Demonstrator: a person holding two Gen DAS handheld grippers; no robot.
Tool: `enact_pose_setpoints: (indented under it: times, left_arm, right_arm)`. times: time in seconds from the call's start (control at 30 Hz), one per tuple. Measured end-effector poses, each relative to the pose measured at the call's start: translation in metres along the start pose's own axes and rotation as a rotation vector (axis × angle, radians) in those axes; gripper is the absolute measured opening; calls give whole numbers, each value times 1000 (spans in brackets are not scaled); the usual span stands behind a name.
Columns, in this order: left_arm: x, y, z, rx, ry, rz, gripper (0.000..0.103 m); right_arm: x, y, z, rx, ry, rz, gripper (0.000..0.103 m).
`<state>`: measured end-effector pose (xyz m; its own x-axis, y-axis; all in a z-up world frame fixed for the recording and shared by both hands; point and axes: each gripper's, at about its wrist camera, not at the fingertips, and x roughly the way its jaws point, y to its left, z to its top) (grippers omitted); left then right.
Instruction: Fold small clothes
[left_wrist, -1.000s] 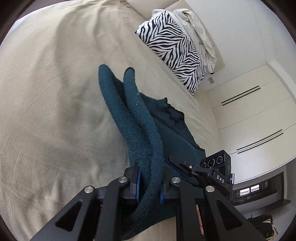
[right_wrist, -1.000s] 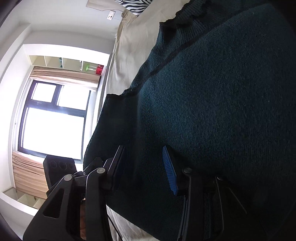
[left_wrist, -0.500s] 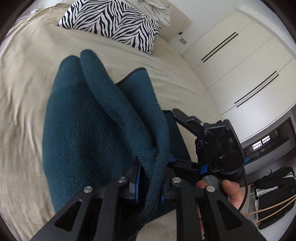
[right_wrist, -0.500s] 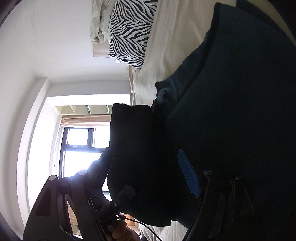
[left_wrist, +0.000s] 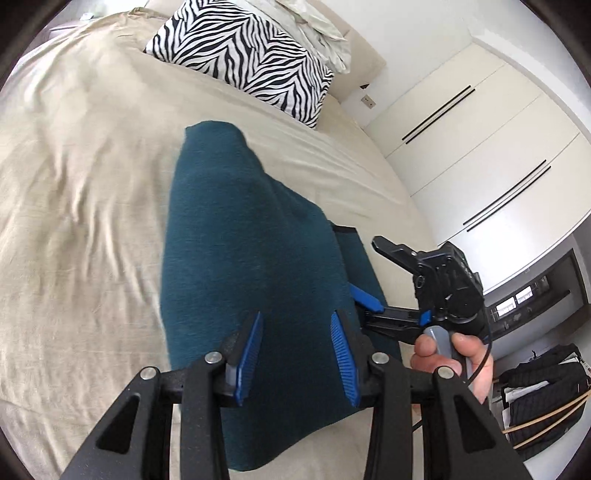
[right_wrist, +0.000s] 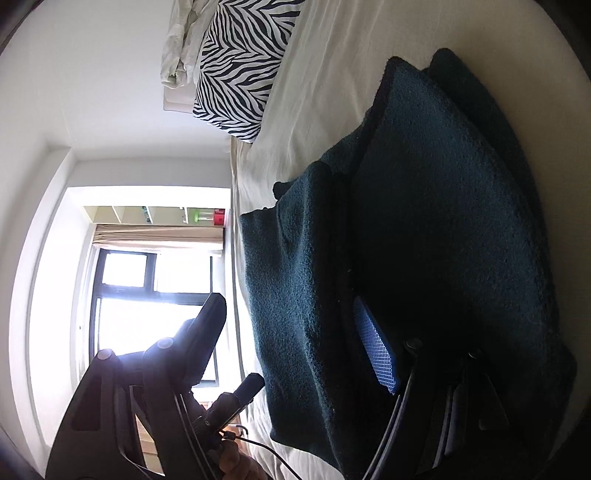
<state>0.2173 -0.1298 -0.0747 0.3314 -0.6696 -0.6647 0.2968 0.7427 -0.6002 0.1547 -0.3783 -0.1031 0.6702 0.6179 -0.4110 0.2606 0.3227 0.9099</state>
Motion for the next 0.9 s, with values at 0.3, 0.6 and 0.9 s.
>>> enact_pose_setpoints:
  times: [0.3, 0.6, 0.9]
  left_arm:
    - [18, 23, -5, -49, 37, -6, 38]
    - [26, 15, -11, -25, 55, 19, 38]
    - [47, -35, -14, 52, 69, -7, 40]
  right_arm:
    - [25, 12, -16, -63, 119, -142, 68]
    - [37, 15, -27, -141, 159, -251, 15]
    - [-11, 26, -9, -232, 108, -317, 13]
